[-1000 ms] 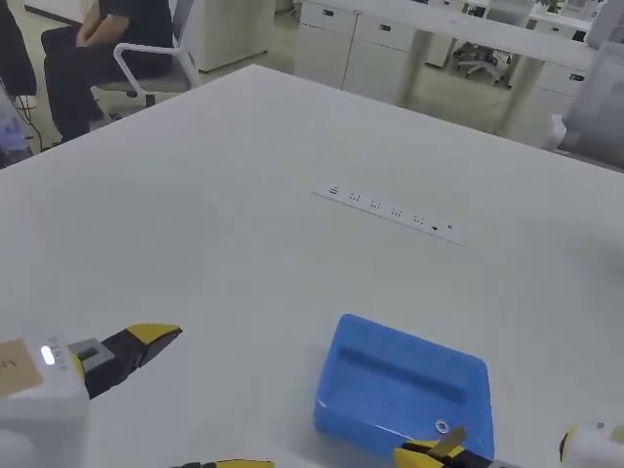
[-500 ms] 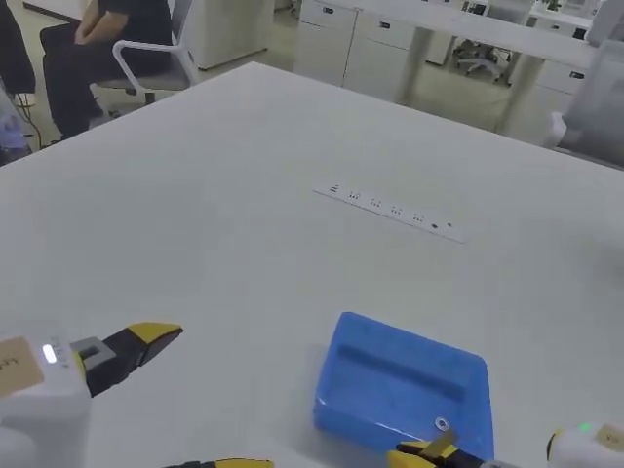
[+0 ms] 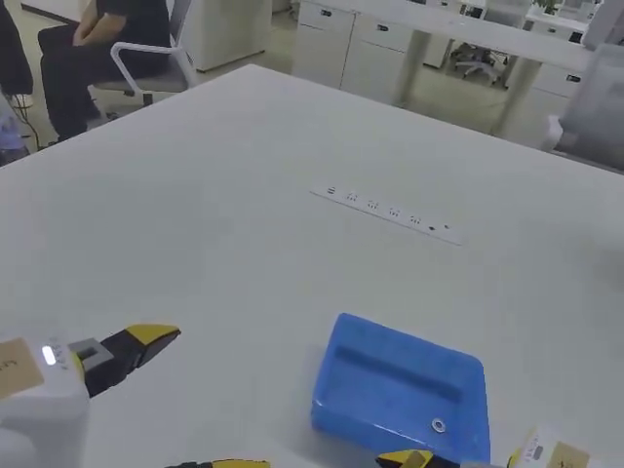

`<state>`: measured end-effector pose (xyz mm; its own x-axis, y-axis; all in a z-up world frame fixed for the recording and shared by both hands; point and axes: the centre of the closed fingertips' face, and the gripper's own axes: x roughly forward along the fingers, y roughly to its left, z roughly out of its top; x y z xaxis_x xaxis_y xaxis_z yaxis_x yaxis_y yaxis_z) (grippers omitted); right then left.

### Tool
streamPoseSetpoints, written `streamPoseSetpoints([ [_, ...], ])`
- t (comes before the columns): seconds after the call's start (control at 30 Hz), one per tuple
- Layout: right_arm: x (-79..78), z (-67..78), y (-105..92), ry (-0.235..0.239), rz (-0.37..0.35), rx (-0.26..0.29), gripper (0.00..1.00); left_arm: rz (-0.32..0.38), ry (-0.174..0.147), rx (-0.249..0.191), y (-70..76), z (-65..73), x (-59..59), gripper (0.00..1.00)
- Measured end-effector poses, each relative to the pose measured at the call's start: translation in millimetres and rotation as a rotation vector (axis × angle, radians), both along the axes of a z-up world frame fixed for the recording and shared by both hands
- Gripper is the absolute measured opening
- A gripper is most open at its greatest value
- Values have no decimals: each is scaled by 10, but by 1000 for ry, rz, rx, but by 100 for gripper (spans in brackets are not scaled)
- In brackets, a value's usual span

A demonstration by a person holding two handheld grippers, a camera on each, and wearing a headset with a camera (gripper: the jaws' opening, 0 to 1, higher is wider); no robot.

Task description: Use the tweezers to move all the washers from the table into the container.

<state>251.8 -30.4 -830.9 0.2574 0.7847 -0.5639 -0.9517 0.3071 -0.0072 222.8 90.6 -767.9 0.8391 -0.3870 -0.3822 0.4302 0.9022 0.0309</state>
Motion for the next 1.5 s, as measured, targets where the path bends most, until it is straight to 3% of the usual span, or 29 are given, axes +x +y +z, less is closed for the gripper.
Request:
streamPoseSetpoints([
  [0.4, 27, -13, -23, 8, -16, -2, 3, -1, 0, 1, -2, 0, -3, 78],
  [0.67, 53, -20, -51, 61, -34, 8, 2, -5, 2, 4, -3, -6, -8, 77],
  [0.93, 72, -6, -28, 65, -57, 12, 2, -2, 0, -1, 4, 1, -11, 77],
  [1.23, 205, 345, -70, 71, -120, 111, 2, -1, -5, -6, 9, 12, -7, 77],
  [1.5, 260, 531, -63, 64, -140, 145, 2, 2, -5, -7, 15, 13, -1, 76],
])
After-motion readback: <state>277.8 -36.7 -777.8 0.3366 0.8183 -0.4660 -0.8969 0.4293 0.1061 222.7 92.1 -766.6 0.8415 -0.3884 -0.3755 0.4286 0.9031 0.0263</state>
